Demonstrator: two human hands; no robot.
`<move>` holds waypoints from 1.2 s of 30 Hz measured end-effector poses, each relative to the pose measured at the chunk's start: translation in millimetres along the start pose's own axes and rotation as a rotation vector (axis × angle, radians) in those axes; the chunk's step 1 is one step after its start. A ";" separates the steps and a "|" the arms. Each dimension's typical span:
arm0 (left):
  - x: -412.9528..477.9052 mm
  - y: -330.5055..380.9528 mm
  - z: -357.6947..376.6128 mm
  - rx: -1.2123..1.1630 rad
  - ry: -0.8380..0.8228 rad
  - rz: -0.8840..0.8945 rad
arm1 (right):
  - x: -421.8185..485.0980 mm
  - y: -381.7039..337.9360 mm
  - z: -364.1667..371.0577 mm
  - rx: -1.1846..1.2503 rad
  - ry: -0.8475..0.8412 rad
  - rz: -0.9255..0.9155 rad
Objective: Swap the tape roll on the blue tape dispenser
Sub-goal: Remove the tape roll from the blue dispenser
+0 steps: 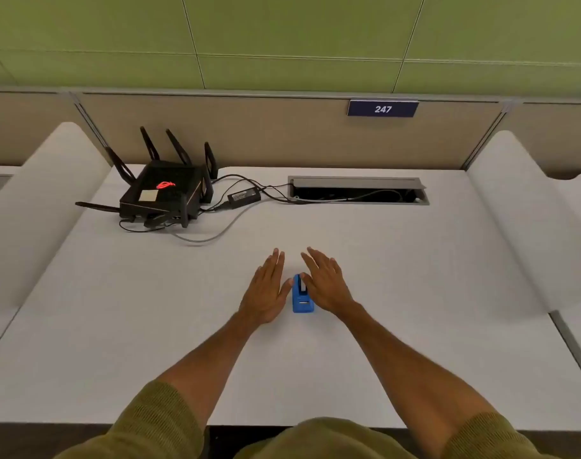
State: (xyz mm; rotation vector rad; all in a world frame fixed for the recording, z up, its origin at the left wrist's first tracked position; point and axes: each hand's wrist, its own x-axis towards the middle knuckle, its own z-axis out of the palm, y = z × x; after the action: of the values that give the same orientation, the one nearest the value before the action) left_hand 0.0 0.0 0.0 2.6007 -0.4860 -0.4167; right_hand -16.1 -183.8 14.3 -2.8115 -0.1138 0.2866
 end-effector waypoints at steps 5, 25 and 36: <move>-11.8 -7.8 11.7 -0.057 -0.125 0.040 | -9.2 6.3 9.7 0.058 0.030 -0.036; -8.7 -6.8 27.4 -0.162 -0.137 0.066 | 1.4 14.3 11.2 -0.022 0.030 -0.042; -5.7 -9.4 27.7 -0.034 -0.165 0.059 | 6.0 15.4 10.7 -0.051 0.037 -0.046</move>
State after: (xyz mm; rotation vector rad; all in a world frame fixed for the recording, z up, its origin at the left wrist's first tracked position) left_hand -12.8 -0.4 -27.0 2.5243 -0.6045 -0.6176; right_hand -11.8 -194.5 -1.5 -2.8592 -0.1791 0.2241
